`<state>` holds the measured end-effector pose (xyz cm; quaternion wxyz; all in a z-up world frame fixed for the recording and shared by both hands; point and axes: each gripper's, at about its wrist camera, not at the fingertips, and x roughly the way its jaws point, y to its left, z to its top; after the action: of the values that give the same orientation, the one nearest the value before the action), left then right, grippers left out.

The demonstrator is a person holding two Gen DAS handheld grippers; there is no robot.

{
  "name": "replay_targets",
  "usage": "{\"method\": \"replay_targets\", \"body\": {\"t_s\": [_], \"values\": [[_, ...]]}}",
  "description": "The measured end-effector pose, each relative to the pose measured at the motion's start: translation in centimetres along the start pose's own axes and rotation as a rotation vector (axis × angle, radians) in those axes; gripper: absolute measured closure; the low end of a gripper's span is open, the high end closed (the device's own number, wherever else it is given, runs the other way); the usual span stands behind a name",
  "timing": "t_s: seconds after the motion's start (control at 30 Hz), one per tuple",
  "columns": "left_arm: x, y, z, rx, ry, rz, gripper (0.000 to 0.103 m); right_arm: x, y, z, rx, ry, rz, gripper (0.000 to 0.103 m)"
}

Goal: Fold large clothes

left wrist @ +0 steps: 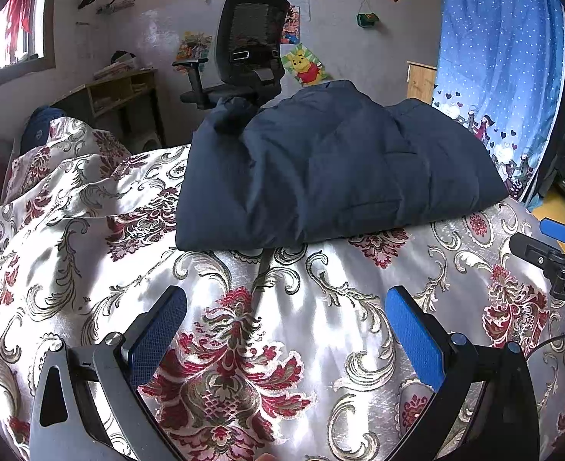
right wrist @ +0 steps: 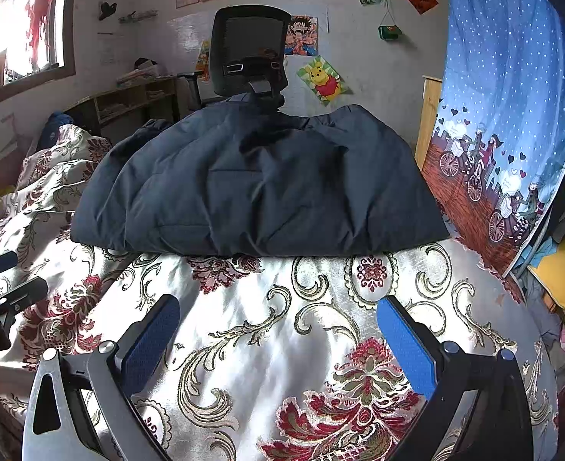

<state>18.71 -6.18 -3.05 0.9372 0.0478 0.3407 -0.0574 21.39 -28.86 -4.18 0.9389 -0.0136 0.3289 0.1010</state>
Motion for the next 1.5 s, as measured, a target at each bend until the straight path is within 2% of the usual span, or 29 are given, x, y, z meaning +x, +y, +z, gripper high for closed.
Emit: {"method": "replay_targets", "body": {"t_s": [0.8,1.07,1.5], "values": [[0.17,0.09,-0.19,-0.006,0.012,-0.007,0.002,0.02,-0.2,0.11,0.002,0.002,0.002,0.0],[0.28,0.42,-0.08,-0.032,0.024,0.013,0.002,0.14,-0.2,0.16,0.001,0.003,0.002,0.0],[0.43,-0.06,-0.2,-0.006,0.03,0.013,0.002,0.0,-0.14,-0.03,0.003,0.001,0.001,0.0]]}}
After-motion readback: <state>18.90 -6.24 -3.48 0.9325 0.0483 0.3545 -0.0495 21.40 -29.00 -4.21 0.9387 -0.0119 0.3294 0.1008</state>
